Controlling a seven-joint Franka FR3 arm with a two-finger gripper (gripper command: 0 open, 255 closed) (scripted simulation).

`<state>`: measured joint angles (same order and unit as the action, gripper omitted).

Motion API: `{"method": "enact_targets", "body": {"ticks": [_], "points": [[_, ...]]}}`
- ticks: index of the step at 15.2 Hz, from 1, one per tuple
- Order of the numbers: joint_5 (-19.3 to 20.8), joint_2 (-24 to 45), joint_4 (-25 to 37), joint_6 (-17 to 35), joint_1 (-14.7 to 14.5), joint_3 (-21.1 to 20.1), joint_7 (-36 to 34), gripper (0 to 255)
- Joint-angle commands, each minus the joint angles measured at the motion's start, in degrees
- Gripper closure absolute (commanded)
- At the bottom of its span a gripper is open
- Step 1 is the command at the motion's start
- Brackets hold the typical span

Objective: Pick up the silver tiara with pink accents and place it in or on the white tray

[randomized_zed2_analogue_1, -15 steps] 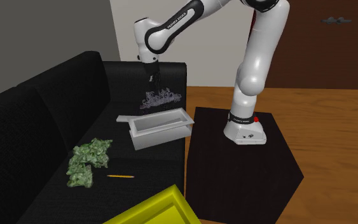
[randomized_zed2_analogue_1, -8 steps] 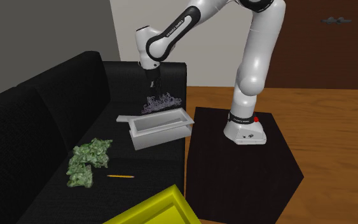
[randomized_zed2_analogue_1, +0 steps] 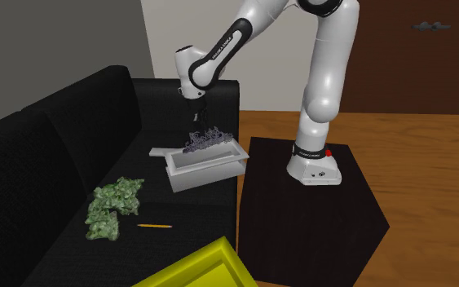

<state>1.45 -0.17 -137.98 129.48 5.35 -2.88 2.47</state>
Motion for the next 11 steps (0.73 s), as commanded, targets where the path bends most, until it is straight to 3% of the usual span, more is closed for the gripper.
{"method": "enact_targets", "body": {"ticks": [1, 5, 11], "points": [[0.15, 1.42, -0.45, 1.92, 0.05, 0.05, -0.03, 255], [0.40, 3.80, -1.07, 4.92, 0.06, 0.08, -0.25, 255], [0.40, 3.80, -1.07, 4.92, 0.06, 0.08, -0.25, 255]]}}
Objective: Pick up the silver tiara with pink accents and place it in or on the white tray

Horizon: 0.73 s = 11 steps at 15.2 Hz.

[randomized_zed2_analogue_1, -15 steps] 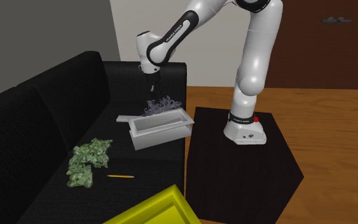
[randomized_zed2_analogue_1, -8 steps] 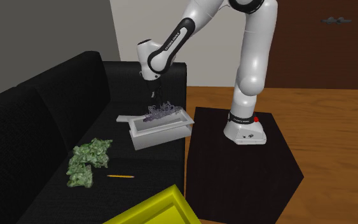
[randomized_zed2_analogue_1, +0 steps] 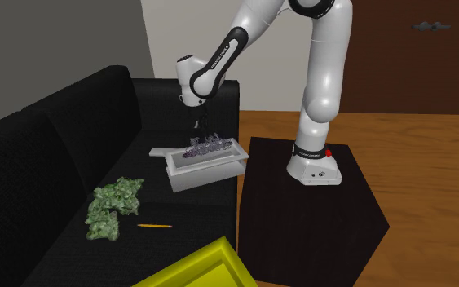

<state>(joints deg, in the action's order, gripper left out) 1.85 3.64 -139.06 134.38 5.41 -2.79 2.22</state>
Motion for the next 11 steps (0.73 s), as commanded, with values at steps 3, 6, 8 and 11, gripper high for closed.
{"method": "enact_targets", "body": {"ticks": [3, 6, 8, 11], "points": [[0.00, -0.01, 0.00, 0.02, 0.00, 0.00, -0.01, 0], [0.00, -0.01, 0.00, 0.02, -0.01, 0.00, -0.01, 0], [-0.15, -1.30, 0.76, -2.03, -0.02, -0.04, 0.10, 0], [-0.50, -4.47, 3.27, -7.70, -0.07, -0.11, 0.34, 0]]}}
